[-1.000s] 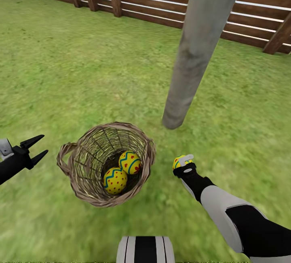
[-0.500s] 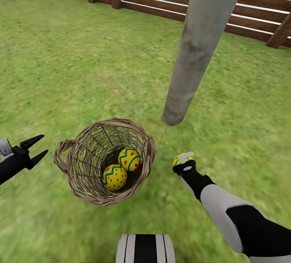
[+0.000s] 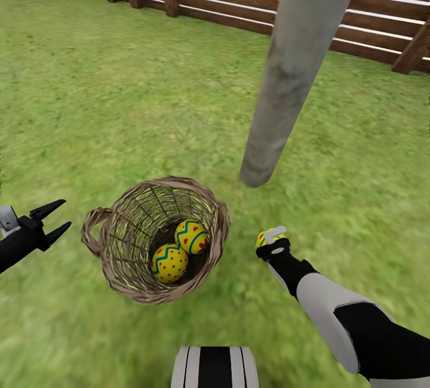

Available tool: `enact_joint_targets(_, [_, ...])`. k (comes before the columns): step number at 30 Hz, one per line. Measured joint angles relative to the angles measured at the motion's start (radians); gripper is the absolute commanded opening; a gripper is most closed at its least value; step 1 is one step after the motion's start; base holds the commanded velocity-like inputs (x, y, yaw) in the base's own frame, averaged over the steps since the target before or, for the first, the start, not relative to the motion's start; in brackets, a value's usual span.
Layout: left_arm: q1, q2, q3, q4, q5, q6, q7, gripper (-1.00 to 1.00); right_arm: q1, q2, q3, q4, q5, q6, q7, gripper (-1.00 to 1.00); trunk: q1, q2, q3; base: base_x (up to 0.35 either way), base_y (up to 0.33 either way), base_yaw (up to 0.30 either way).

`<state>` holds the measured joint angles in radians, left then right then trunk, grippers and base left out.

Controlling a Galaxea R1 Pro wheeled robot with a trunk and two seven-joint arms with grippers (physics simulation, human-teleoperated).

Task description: Take the three Easter eggs out of the wicker basket on the lawn in the garden, then place them on the lawn next to a single tree (choose any tree) so that all three eggs are next to the same tree and none are left in the basket.

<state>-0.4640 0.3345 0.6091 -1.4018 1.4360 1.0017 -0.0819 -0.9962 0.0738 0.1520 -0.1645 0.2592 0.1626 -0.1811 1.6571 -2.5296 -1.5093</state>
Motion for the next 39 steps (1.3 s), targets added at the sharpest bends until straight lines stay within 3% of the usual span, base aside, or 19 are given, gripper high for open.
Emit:
enact_joint_targets(3, [0.0,0.0,0.0,0.0,0.0,0.0,0.0,1.0,0.001,0.0,-0.007,0.009,-0.02,-0.003,0.003,1.0,-0.001,0.001,0.011,0.0,0.0,0.0])
enact_joint_targets(19, [0.0,0.0,-0.001,0.001,0.0,0.0,0.0,1.0,0.001,0.003,-0.007,0.009,-0.02,0.0,0.003,1.0,-0.008,0.005,0.073,0.0,0.0,0.0])
enact_joint_targets(27, [0.0,0.0,-0.006,0.001,-0.001,0.0,0.0,1.0,0.001,-0.008,-0.011,-0.022,-0.02,0.024,0.005,1.0,-0.012,0.006,0.104,0.0,0.0,0.0])
enact_joint_targets(29, [0.0,0.0,-0.019,0.002,-0.002,0.0,0.001,1.0,0.001,-0.029,-0.019,-0.05,-0.023,0.119,0.009,1.0,-0.013,0.007,0.112,0.0,0.0,0.0])
enact_joint_targets(33, [0.0,0.001,-0.045,0.002,-0.002,0.0,0.001,1.0,0.001,-0.087,-0.029,-0.074,-0.036,0.189,0.044,1.0,-0.015,0.008,0.128,0.0,0.0,0.0])
enact_joint_targets(39, [0.0,0.002,-0.047,0.002,-0.001,0.0,0.001,1.0,0.001,-0.186,-0.091,-0.079,-0.15,0.291,0.31,1.0,-0.017,0.009,0.151,0.0,0.0,0.0])
